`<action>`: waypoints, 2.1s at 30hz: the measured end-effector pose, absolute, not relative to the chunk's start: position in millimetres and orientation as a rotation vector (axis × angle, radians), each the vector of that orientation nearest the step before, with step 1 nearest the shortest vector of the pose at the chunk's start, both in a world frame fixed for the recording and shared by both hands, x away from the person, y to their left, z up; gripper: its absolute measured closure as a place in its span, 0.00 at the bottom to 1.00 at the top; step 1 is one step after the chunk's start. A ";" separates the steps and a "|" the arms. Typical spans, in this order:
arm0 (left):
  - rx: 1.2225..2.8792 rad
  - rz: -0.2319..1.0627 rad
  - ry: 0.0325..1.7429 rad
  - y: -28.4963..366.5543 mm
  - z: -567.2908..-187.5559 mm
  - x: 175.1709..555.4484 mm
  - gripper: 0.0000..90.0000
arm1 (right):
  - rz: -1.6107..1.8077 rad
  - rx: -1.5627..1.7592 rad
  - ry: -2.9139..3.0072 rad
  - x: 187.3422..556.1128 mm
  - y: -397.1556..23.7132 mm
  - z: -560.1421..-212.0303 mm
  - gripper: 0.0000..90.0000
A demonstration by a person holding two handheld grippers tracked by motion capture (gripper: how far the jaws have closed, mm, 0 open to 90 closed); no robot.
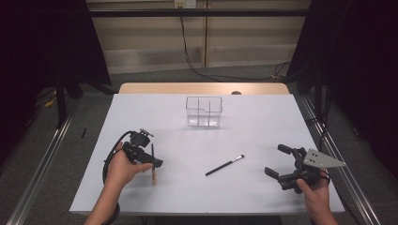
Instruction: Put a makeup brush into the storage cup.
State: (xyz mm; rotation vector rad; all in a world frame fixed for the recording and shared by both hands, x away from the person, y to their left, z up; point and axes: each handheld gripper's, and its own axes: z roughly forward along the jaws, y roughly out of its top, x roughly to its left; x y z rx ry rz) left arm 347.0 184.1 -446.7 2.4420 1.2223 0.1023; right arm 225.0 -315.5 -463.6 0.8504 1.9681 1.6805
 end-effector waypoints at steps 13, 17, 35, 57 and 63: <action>2.485 0.061 1.243 183.0 -446.4 342.9 0.24 | 1.675 0.850 1.970 225.0 -315.1 -463.2 0.00; 2.489 0.021 1.255 182.6 -446.6 340.3 0.37 | 1.680 0.849 1.966 225.0 -315.4 -463.0 0.00; 2.525 0.044 1.238 176.6 -445.5 331.3 0.81 | 1.671 0.849 1.974 225.4 -314.7 -463.4 0.00; 2.580 0.034 1.243 172.7 -446.7 333.1 0.93 | 1.665 0.849 1.982 226.3 -314.5 -463.8 0.00; 2.589 0.033 1.249 171.3 -445.0 333.9 0.93 | 1.665 0.851 1.979 226.1 -315.3 -463.4 0.00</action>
